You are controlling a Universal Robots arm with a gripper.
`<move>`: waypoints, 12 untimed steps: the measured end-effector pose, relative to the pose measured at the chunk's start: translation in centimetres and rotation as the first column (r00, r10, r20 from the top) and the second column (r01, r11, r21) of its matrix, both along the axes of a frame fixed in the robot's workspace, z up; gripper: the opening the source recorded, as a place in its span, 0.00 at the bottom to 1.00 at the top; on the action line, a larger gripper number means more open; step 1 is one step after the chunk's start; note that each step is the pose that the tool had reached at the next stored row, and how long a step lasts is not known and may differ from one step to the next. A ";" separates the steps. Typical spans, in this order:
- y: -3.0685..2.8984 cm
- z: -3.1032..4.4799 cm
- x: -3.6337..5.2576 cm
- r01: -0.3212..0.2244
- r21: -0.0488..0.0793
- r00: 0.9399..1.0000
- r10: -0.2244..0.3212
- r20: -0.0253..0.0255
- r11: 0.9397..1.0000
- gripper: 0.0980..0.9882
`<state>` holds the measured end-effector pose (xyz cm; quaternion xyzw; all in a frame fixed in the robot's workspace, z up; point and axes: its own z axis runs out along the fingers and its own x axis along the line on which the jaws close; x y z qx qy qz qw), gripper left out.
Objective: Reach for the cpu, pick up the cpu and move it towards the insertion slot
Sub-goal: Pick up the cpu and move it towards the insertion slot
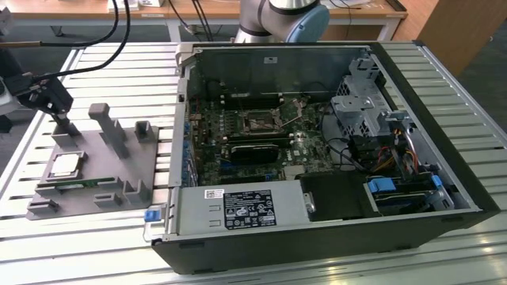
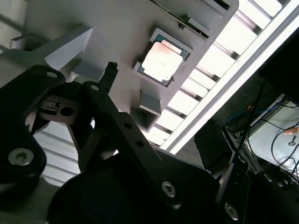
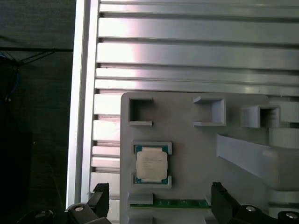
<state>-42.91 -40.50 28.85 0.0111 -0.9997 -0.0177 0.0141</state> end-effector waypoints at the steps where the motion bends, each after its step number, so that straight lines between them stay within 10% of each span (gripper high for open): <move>1: -0.01 -0.18 -0.01 0.000 0.000 1.000 0.000 -0.001 1.000 0.94; 12: -0.11 -2.17 -0.12 0.000 0.000 1.000 0.000 -0.003 1.000 0.94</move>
